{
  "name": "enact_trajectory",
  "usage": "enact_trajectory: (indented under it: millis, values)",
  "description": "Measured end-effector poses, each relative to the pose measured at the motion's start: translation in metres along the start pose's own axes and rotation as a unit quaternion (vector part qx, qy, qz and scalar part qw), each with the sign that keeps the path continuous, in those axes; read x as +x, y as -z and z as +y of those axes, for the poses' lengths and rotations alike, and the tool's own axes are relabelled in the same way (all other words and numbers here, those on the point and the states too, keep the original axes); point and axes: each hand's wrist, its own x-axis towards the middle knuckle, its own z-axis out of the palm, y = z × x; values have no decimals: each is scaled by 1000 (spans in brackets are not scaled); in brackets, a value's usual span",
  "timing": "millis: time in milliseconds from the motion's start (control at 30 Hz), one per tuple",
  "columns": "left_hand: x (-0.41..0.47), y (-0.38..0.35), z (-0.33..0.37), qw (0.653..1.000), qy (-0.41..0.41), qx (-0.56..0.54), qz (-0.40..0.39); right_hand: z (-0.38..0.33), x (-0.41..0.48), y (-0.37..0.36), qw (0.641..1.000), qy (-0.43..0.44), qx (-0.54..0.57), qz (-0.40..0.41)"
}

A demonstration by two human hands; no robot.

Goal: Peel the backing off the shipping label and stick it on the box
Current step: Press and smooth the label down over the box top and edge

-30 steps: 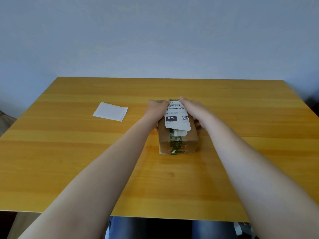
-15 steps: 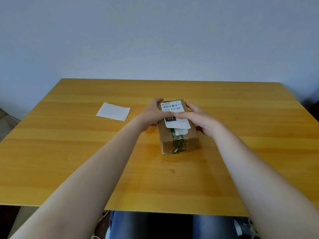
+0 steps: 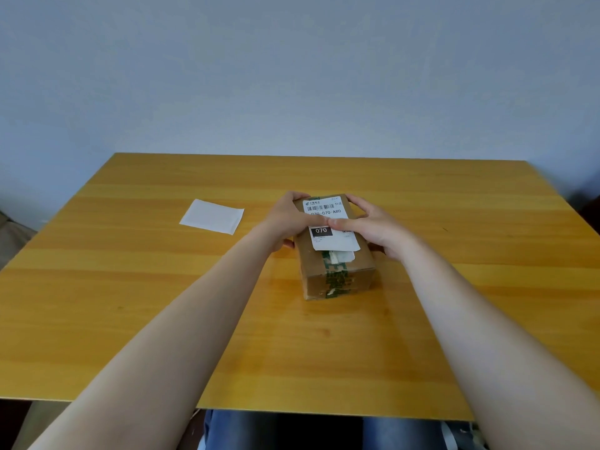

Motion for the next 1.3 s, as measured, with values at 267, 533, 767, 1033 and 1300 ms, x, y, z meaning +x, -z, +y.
enact_trajectory:
  millis: [267, 533, 767, 1033, 1300]
  values:
    - [8, -6, 0, 999, 15, -26, 40, -7, 1, 0, 1000, 7, -3, 27]
    - [13, -9, 2, 997, 24, -37, 60, -8, 9, -1, 999, 4, 3, 44]
    - [17, -10, 4, 996, 29, -43, 69, -9, 15, 0, 999, -2, 5, 51]
    - [24, -13, 4, 994, 28, -50, 91, -10, 22, -2, 997, 1, -29, 75]
    - [27, -13, 7, 994, 25, -44, 97, -13, 43, -9, 981, 16, -132, 139]
